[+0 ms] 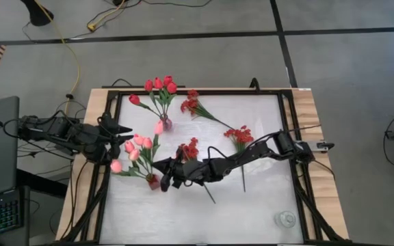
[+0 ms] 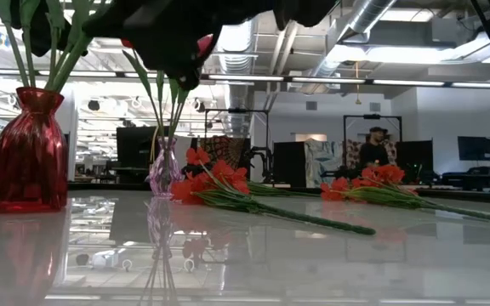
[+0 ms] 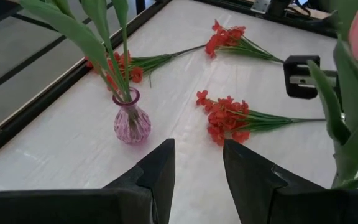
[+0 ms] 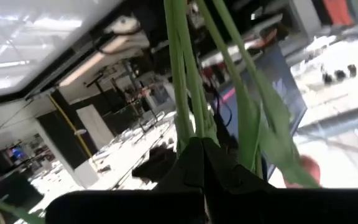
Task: Sort flowers into vase by color
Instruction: Put the pink tulip into the red vase
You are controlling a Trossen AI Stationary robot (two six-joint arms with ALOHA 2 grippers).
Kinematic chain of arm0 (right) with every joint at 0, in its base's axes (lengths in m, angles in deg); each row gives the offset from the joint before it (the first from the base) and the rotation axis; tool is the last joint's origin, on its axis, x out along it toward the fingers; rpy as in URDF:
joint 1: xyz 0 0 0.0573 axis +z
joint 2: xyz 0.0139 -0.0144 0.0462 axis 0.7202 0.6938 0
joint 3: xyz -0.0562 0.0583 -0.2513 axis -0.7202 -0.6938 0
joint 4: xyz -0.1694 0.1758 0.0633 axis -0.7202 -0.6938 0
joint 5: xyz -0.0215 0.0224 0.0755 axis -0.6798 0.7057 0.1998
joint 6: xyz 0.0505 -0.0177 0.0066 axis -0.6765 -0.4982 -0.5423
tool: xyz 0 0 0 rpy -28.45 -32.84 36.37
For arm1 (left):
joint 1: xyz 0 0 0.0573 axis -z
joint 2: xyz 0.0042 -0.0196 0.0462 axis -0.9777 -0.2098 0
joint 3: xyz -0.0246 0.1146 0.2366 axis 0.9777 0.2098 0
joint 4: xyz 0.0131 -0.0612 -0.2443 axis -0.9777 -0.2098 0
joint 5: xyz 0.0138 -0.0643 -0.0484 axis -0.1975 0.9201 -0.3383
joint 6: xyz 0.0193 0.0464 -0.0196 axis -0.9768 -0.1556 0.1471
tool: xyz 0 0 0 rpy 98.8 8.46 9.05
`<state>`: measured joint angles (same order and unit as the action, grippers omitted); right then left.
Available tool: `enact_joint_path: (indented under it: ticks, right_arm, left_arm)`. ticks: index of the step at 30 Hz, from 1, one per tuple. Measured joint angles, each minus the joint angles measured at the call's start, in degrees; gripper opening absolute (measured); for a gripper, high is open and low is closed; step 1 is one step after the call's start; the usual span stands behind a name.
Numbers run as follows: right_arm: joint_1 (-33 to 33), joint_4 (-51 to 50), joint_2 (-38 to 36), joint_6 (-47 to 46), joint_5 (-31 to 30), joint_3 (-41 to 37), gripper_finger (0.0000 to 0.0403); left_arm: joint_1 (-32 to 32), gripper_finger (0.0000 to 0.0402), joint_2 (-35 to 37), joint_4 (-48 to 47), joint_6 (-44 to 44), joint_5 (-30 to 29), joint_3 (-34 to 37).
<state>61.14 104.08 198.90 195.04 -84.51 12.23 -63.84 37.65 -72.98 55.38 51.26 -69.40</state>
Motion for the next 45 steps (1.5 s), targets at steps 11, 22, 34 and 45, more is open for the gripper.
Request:
enact_joint_path:
  ticks: [11, 22, 34, 45]
  right_arm:
    - [0.2, -5.3, 0.1, -0.1, 2.6, 0.0, 0.0018]
    - [0.2, -7.7, 0.1, -0.2, 3.2, 0.0, 0.0022]
    - [0.2, -8.5, 0.1, -0.3, 3.2, 0.0, 0.0024]
    - [0.7, -8.3, 0.1, -0.2, 2.7, 0.0, 0.0024]
  left_arm:
    - [0.0, 0.0123, 0.0, 0.1, 0.0, 0.0, 0.0]
    - [0.0, 0.0123, 0.0, 0.1, 0.1, 0.0, 0.0]
    - [0.0, 0.0123, 0.0, 0.1, -0.3, 0.0, 0.0]
    - [0.0, 0.0123, 0.0, 0.1, -1.4, 0.0, 0.0]
